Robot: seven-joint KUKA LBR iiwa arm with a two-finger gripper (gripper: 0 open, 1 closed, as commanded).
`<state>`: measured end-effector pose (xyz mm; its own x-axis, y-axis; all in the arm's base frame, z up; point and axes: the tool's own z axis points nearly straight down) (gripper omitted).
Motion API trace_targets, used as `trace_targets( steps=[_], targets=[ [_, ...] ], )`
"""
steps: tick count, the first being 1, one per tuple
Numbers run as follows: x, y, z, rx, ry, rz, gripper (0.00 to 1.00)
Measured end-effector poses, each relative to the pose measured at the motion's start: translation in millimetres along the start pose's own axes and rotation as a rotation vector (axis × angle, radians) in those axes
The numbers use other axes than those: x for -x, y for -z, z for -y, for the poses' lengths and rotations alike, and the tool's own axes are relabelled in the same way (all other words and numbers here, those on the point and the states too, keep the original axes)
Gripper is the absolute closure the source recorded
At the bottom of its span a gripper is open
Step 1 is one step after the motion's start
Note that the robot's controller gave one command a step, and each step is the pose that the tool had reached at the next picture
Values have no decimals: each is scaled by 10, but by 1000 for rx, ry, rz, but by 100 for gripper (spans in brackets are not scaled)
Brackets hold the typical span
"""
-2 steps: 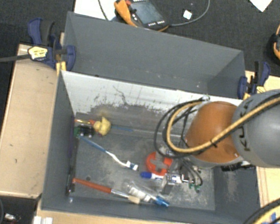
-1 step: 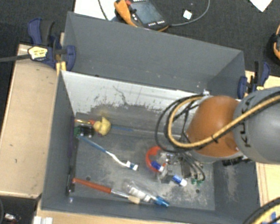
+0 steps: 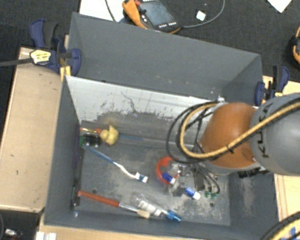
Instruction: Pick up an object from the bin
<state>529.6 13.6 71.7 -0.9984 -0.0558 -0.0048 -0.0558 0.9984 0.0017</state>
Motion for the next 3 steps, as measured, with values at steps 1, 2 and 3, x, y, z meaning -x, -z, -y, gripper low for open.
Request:
trace_targets(
  steps=[1, 2, 3],
  targets=[
    [-23, 237, -1, 0, 0, -7, 100],
    [2, 541, -1, 0, -1, 1, 100],
    [-10, 945, -2, 0, -2, -6, 100]
  ],
)
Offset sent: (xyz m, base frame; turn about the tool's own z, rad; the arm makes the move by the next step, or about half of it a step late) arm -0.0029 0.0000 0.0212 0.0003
